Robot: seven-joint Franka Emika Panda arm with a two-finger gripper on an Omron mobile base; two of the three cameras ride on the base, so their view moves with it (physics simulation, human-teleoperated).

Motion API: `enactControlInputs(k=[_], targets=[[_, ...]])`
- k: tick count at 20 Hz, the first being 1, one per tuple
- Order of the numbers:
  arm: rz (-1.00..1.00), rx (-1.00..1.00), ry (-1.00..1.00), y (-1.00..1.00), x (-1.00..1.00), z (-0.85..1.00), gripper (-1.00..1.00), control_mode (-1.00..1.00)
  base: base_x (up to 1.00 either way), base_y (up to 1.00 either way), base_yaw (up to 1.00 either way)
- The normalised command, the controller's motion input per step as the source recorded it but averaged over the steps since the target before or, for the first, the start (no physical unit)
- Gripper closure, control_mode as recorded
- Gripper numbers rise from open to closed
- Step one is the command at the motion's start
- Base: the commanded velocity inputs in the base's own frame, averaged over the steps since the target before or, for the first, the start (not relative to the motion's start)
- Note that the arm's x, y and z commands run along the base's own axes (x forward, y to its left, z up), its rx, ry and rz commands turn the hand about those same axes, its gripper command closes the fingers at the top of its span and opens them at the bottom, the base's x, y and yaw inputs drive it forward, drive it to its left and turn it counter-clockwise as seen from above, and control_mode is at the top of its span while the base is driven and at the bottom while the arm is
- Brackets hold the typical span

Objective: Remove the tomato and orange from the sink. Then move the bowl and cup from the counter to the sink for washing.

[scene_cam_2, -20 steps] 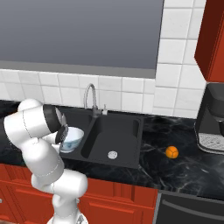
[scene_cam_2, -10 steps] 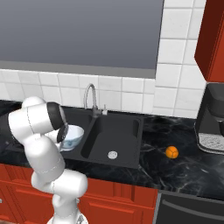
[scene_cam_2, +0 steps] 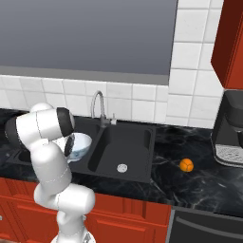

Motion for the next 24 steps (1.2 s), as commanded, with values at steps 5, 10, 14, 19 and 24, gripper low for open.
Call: enactControlInputs(k=[5, 10, 14, 19, 24], targets=[[0.0, 0.0, -0.02, 0.0, 0.16, -0.07, 1.0, -1.0, 0.0, 0.0, 0.0], [0.0, 0.0, -0.01, 0.03, 0.17, -0.06, 1.0, -1.0, 0.0, 0.0, 0.0], [0.0, 0.0, 0.0, 0.05, 0.18, -0.05, 1.0, -1.0, 0.0, 0.0, 0.0], [0.0, 0.0, 0.0, 0.06, 0.15, -0.07, 1.0, -1.0, 0.0, 0.0, 0.0], [0.0, 0.0, 0.0, 0.08, 0.11, -0.11, 1.0, -1.0, 0.0, 0.0, 0.0]])
